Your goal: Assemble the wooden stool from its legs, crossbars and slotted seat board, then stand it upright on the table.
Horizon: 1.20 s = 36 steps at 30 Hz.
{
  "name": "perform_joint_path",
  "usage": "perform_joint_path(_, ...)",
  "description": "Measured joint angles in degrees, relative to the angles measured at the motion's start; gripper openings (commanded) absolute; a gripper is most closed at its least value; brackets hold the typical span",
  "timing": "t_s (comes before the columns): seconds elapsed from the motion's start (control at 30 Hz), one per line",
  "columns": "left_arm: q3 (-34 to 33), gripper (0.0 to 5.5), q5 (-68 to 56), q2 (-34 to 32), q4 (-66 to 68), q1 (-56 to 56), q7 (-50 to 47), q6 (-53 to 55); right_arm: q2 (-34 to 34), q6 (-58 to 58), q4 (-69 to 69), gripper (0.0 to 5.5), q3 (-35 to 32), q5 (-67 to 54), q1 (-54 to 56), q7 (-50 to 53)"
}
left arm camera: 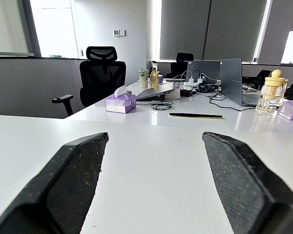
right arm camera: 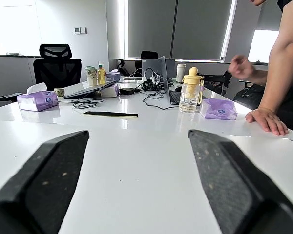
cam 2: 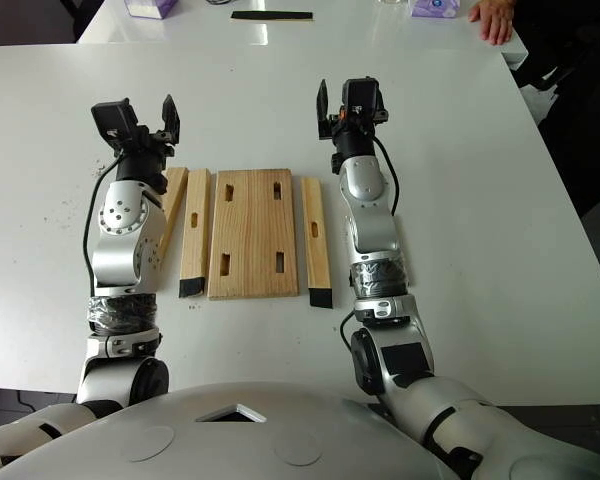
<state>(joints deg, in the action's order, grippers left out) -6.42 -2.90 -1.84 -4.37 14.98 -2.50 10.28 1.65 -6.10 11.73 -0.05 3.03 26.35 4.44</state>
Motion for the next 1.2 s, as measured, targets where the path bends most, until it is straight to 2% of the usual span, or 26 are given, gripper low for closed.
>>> perform_joint_path(0.63, 1.35, 3.58, 0.64, -1.04, -0.06, -0.66, 0.23, -1.06, -0.67, 0.48, -0.01, 3.58, 0.09, 0.26, -0.01, 0.9)
perform_joint_path(0.77, -2.42, 3.58, -3.34, -5.47, -2.72, -3.63, 5.3, 2.11, -0.6, 0.4, -0.92, 3.58, 0.09, 0.28, -0.66, 1.44)
perform_joint_path(1.03, -16.9, 3.58, -16.72, -24.61, -4.52, -16.58, 24.84, 14.75, -1.04, -0.11, -2.9, 3.58, -0.53, 0.28, -3.32, 2.63)
perform_joint_path(1.1, -18.3, 3.58, -18.9, -25.81, -5.85, -19.21, 26.95, 17.54, -1.05, -0.12, -3.12, 3.58, -0.58, 0.27, -3.32, 3.1)
perform_joint_path(1.2, -16.74, 3.58, -20.65, -25.93, -11.01, -25.57, 29.61, 20.4, -1.03, -0.12, -3.49, 3.58, -0.81, 0.27, -3.67, 3.61)
